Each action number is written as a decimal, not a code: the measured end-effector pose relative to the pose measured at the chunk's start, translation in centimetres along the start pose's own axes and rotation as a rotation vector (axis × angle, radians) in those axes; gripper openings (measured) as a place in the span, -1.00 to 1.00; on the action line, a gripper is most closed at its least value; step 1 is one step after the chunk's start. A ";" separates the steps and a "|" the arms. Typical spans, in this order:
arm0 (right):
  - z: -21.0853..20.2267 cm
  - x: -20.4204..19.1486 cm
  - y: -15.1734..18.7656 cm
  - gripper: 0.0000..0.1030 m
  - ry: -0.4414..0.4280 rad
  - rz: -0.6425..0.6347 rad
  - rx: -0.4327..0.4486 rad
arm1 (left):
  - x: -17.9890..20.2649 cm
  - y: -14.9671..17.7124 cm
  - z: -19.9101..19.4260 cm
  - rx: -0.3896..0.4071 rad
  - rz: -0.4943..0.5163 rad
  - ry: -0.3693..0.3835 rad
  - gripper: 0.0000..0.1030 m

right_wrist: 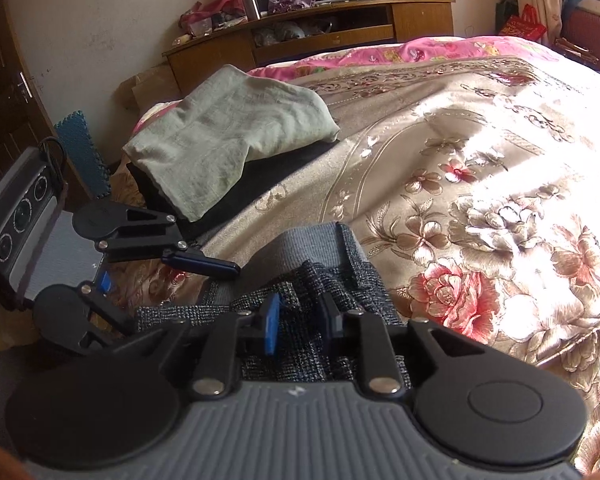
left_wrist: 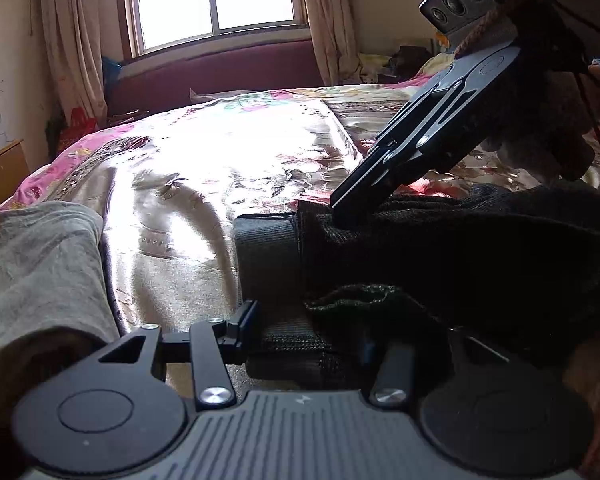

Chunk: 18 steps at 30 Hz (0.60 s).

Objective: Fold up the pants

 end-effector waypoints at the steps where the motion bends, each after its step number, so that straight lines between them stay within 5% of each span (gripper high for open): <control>1: 0.0 0.0 0.0 -0.36 -0.001 -0.011 -0.002 | 0.0 0.0 0.0 -0.001 -0.001 0.001 0.21; 3: 0.4 0.2 0.2 -0.20 -0.011 -0.013 -0.021 | 0.0 0.1 0.1 -0.002 0.002 0.003 0.21; 10: 0.4 0.0 0.0 -0.15 -0.076 -0.012 -0.030 | 0.0 0.1 0.1 -0.005 0.003 0.006 0.21; 18: 0.6 -1.1 0.3 -0.25 -0.075 -0.099 -0.062 | 0.0 0.1 0.4 -0.009 0.003 0.005 0.21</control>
Point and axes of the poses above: each gripper's, at about its wrist camera, not at the fingertips, and z roughly the way its jaws point, x to its right, y to its underside, the point moved 10 cm from there along z, roughly the way its jaws point, and after that the axes turned 8 degrees about y, right-handed, at the moved point
